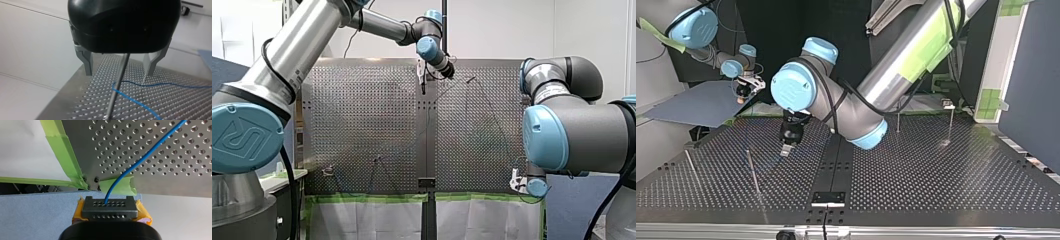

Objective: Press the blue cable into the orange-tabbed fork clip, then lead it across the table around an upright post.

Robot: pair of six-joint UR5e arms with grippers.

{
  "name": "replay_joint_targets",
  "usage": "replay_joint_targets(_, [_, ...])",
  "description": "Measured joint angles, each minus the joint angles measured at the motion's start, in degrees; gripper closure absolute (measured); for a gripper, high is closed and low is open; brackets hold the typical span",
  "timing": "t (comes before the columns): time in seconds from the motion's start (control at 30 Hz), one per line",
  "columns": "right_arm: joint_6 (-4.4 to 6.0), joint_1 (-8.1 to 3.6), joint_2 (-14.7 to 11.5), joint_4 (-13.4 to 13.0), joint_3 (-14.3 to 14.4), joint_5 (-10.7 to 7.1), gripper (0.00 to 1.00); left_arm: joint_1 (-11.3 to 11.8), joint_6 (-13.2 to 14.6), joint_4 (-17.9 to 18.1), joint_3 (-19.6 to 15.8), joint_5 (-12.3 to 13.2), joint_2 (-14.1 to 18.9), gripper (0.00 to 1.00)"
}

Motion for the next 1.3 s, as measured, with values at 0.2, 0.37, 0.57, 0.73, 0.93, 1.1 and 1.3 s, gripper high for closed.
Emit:
replay_joint_targets(0.2, [0.00, -0.02, 0.0, 0.0, 0.0, 0.00, 1.00, 0.3, 1.1, 2.9, -3.1, -1.5, 3.1, 0.00])
replay_joint_targets(0.37, [0.00, -0.02, 0.0, 0.0, 0.0, 0.00, 1.00, 0.5, -1.0, 5.6, -5.8, -1.9, 5.7, 0.00])
replay_joint_targets(0.57, [0.00, 0.05, 0.0, 0.1, -0.1, 0.00, 1.00, 0.5, -3.9, 9.0, -9.2, -2.2, 9.2, 0.00])
replay_joint_targets(0.73, [0.00, 0.26, 0.0, 0.1, -0.1, 0.00, 1.00, 0.7, -6.0, 11.6, -11.8, -3.9, 11.8, 0.00])
replay_joint_targets(0.93, [0.00, 0.39, 0.0, 0.2, 0.0, 0.00, 1.00, 0.5, -5.8, 14.9, -15.1, -5.1, 15.1, 0.00])
replay_joint_targets(1.1, [0.00, 0.46, 0.0, 0.3, -0.1, 0.00, 1.00, 0.4, -3.4, 17.8, -18.0, -5.4, 18.0, 0.00])
replay_joint_targets(1.3, [0.00, 0.50, 0.0, 0.2, -0.1, 0.00, 1.00, 0.4, -2.4, 21.4, -21.6, -5.4, 21.6, 0.00])
